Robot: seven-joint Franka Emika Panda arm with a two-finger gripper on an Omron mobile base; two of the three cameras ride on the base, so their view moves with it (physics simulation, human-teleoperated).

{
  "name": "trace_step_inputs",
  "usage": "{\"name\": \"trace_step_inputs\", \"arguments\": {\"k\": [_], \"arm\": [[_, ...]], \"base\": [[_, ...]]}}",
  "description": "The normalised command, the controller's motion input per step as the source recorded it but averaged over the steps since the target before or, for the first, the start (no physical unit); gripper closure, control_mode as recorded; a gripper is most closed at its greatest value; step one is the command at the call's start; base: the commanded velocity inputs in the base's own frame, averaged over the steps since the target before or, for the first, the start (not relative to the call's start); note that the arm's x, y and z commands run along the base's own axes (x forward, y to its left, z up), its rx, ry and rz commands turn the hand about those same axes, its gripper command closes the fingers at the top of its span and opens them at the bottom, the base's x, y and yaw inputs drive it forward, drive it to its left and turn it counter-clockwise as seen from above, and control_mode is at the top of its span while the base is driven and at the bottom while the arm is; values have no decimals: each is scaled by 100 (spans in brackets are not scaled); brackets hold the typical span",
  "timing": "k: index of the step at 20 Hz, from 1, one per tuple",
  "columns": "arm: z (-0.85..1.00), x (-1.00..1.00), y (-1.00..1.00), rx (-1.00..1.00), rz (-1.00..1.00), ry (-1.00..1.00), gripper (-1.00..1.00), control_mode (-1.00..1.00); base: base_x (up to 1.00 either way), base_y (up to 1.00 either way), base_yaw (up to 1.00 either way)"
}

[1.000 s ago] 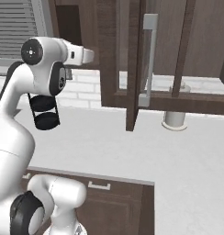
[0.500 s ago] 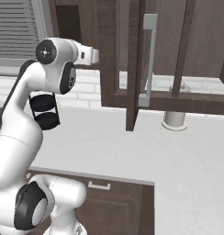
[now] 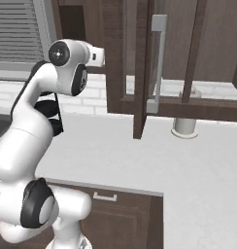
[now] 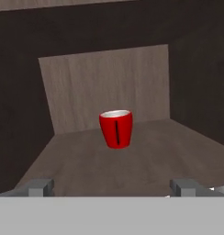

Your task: Gather all objects into one cabinet and sort the glasses and bowls to opposite sides.

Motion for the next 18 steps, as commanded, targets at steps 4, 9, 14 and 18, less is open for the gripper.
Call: {"name": "trace_step_inputs", "arguments": {"k": [4, 9, 14, 18], "arm": [[0, 53, 0, 0, 0, 0, -100, -100], [-11, 58, -3, 0, 0, 0, -100, -100], [-21, 27, -18, 0, 0, 0, -100, -100], [-6, 18, -11, -1, 0, 0, -100, -100]], "base": [[0, 0, 0], [0, 0, 0], [0, 0, 0], [0, 0, 0]]}}
